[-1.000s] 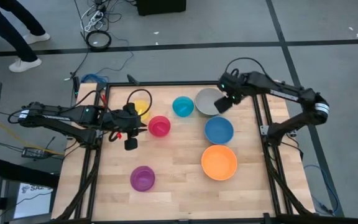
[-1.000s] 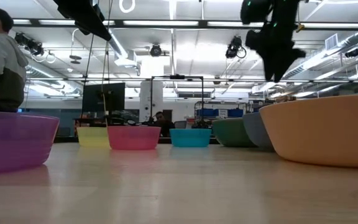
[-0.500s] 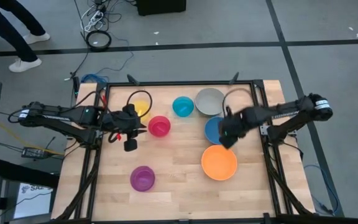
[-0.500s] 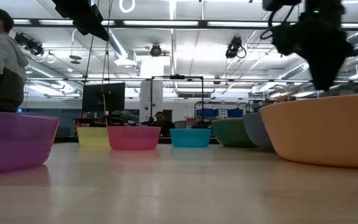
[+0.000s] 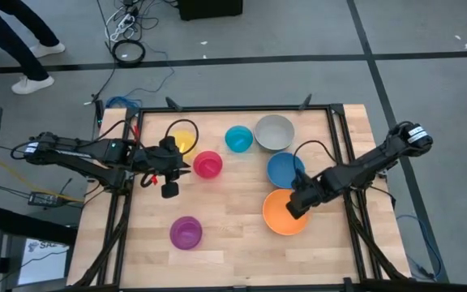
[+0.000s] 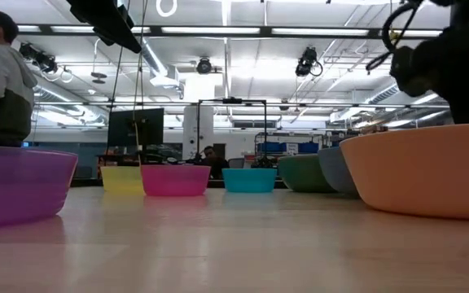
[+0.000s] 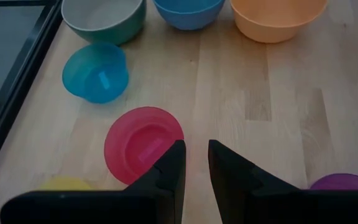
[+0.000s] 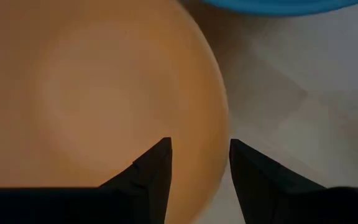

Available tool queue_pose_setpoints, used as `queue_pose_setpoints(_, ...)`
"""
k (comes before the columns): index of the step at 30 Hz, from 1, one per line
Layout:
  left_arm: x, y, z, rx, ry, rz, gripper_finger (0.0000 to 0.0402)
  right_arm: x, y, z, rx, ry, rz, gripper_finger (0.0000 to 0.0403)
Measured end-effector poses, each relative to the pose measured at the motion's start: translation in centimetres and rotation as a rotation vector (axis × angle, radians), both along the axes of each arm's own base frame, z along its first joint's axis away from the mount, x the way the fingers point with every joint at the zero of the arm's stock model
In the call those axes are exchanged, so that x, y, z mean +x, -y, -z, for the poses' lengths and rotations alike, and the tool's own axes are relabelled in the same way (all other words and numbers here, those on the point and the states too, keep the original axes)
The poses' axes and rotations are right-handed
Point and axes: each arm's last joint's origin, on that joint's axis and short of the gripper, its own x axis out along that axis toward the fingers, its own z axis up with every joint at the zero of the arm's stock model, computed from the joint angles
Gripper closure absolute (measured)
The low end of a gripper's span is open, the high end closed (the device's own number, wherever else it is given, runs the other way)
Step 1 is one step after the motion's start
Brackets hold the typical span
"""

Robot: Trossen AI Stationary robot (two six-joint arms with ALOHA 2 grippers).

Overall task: Nest bowls inside each other
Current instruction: Stack the orange bowl into the grey bowl

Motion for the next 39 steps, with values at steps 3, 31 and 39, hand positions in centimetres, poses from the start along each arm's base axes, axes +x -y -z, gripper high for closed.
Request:
queue_pose_setpoints(3, 0.0, 0.0, 0.0, 0.005, 0.001, -0.006, 0.0323, -0.2, 0.1, 1.2, 0.007, 0.02, 0.003, 0.0258)
queue_pose_setpoints(31, 0.9, 0.0, -1.1, 0.042, 0.138, 0.01, 0.0323, 3.4, 13.0, -13.0, -0.621, 0.13, 0.013, 0.0402)
queue_pose_setpoints(39, 0.7, 0.0, -0.8, 0.024, 0.107, -0.007, 0.0323, 2.0, 22.6, -11.7, -0.497, 0.079, 0.128, 0.0402)
